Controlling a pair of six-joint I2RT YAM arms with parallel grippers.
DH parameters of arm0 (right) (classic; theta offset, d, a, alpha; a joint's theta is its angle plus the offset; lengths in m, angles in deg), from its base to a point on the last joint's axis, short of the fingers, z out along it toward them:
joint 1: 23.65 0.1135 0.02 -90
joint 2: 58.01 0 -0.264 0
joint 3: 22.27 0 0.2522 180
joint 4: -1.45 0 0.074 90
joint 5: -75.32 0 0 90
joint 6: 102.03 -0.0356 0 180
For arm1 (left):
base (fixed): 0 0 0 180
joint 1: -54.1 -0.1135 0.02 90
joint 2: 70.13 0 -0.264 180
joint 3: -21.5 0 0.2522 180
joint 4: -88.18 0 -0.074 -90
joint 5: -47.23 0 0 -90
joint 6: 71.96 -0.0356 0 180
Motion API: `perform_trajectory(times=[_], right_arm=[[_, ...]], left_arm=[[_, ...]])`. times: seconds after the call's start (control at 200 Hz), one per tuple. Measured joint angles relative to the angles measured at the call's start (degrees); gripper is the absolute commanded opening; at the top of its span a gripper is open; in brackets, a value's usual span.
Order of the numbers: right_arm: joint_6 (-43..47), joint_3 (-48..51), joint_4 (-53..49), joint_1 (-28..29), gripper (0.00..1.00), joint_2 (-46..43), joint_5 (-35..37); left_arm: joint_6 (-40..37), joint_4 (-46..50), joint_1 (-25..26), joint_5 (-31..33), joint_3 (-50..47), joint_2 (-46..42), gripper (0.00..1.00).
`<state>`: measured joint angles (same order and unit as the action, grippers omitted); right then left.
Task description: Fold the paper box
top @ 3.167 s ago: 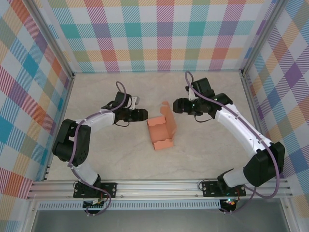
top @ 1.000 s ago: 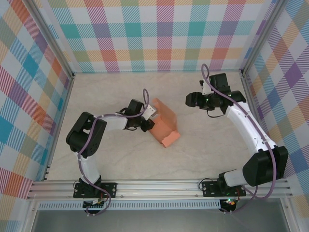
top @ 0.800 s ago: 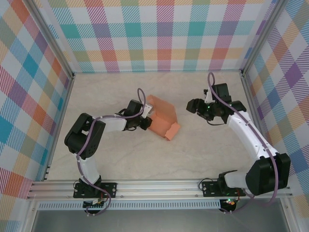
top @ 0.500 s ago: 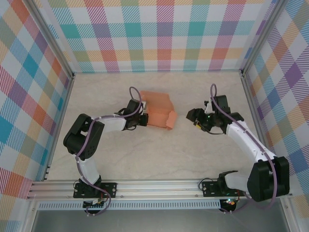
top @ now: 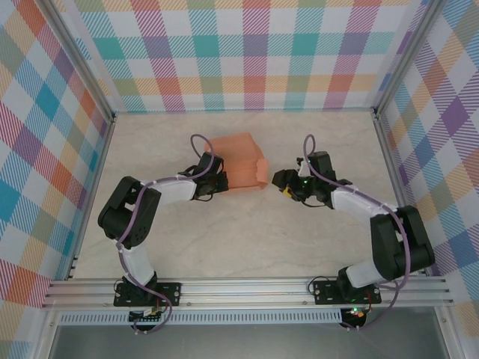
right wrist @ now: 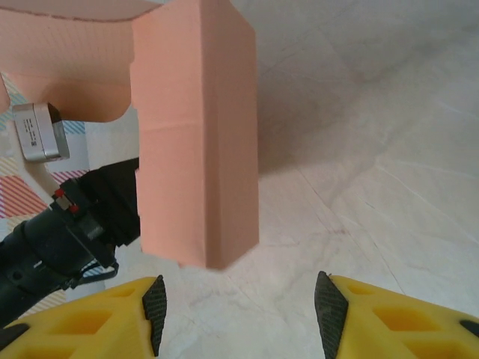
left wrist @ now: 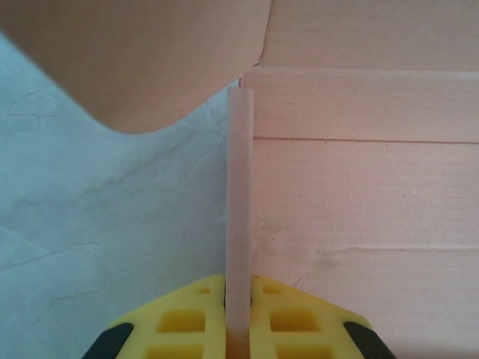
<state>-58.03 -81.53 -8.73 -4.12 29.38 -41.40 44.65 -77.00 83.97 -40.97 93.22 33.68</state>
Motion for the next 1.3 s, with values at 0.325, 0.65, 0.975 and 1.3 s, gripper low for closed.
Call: perform_trajectory(times=[0.325, 0.65, 0.975, 1.3], right_arm=[[-0.5, -5.5, 4.1, 0.0, 0.45, 4.4, -1.7], [3.0, -8.0, -0.8, 2.2, 0.45, 7.0, 3.3], [3.5, -10.2, -2.1, 2.6, 0.41, 10.6, 3.7], [5.4, -18.6, -6.9, 6.4, 0.36, 15.0, 6.5]], left_arm=[[2.4, 2.0, 1.0, 2.4, 0.1, -0.2, 0.07], [4.1, 2.0, 1.6, 3.9, 0.2, -0.2, 0.07], [5.2, 2.4, 1.7, 5.5, 0.2, -0.2, 0.07], [6.4, 3.9, 1.8, 7.0, 1.4, 0.1, 0.07]])
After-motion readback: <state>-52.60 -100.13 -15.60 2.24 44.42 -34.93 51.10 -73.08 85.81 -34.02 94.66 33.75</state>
